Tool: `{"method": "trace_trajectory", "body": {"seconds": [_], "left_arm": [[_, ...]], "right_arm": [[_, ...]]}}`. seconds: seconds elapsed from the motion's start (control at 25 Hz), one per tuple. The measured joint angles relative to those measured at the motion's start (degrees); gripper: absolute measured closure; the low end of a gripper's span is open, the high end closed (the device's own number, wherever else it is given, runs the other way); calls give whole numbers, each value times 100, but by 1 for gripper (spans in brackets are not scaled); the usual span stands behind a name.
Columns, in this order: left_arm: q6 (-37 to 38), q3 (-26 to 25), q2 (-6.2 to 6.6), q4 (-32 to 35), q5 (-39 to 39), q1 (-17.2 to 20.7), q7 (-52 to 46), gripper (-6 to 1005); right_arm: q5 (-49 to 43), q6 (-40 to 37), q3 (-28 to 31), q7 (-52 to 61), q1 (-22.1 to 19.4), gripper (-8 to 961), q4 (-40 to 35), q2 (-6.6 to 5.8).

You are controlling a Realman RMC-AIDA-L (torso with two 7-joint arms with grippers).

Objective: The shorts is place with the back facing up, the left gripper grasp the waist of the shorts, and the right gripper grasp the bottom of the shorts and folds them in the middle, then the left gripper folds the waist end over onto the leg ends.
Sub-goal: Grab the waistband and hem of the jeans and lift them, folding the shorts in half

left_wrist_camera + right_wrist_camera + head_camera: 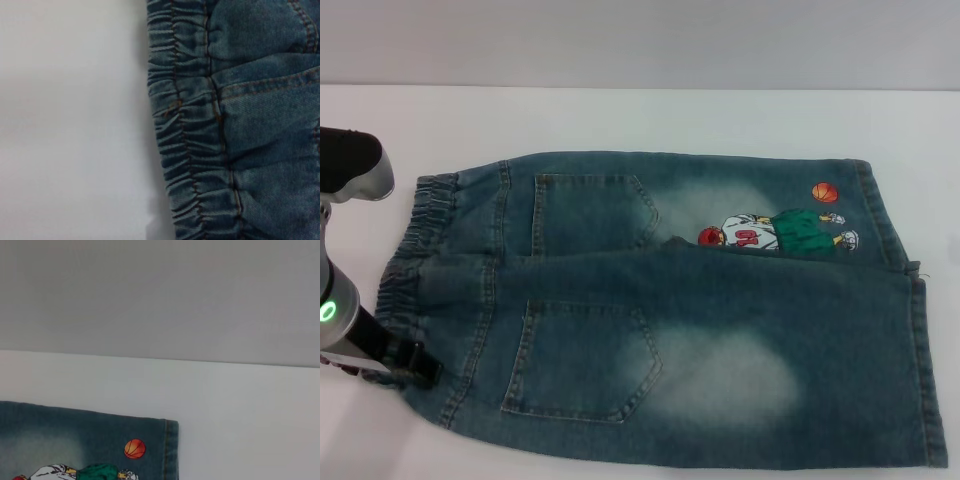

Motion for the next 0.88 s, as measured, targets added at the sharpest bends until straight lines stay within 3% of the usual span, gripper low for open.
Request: {"method": "trace_trajectory", "body": {"seconds": [0.52, 0.88], "left_arm": [[16, -117, 3, 12, 12, -35, 18, 181], [21, -120, 0, 169, 4, -126, 27, 611]], "right_arm": [[3, 0, 22, 4, 8, 260, 15, 0], [3, 0, 36, 4, 13, 261, 5, 0]]}}
